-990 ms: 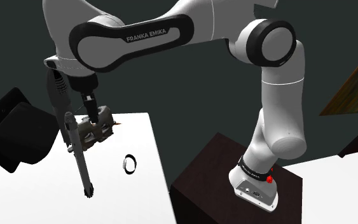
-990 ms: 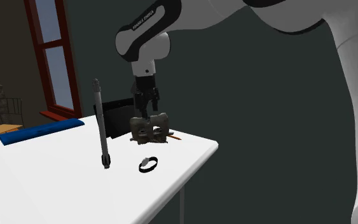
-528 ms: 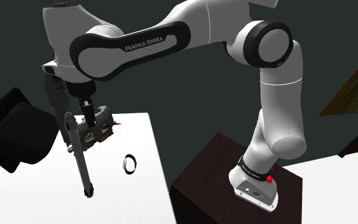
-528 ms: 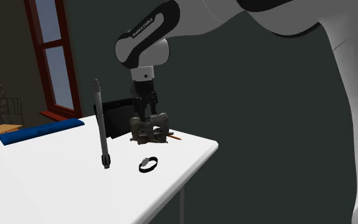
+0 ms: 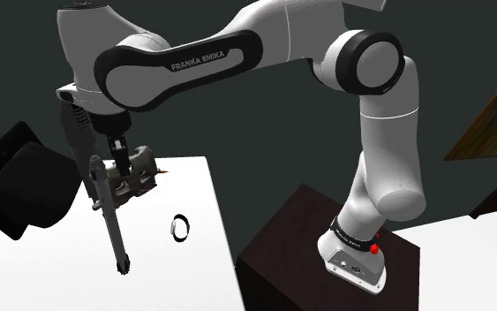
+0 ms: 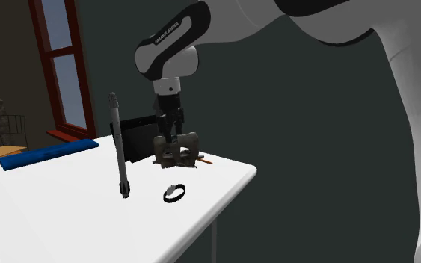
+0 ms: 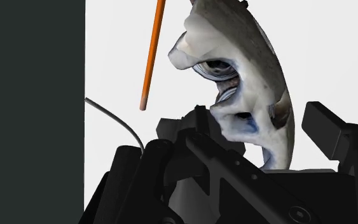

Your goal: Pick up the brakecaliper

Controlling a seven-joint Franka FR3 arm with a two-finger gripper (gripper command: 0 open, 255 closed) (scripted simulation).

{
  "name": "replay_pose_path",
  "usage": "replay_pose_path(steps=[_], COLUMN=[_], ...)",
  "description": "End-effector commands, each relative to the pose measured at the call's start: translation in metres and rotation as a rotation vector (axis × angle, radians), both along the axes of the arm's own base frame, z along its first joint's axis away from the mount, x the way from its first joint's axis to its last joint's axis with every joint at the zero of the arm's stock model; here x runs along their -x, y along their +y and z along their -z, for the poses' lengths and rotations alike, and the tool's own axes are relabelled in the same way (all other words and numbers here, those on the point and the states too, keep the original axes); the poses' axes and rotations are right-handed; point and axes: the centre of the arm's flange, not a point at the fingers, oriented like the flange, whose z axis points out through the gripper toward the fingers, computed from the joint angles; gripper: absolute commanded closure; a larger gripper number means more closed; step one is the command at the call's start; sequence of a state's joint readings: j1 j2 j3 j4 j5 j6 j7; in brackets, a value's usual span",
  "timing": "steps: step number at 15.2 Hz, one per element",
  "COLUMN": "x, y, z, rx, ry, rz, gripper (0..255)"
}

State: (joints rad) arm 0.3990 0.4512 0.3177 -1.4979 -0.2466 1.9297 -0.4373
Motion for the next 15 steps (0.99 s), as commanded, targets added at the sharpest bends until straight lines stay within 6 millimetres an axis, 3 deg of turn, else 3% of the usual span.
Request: replay_pose_path(steps=[1,2,15], x=[0.001,0.006,0.006], y=[-0.003,-0.006,-0.006], z=[0.013,0.017,-0.052], rx=[0.021,0.021,0.021], ry=[0.029,0.028,0.028], rz=[0.002,0.001,0.001], gripper=[255,255,255])
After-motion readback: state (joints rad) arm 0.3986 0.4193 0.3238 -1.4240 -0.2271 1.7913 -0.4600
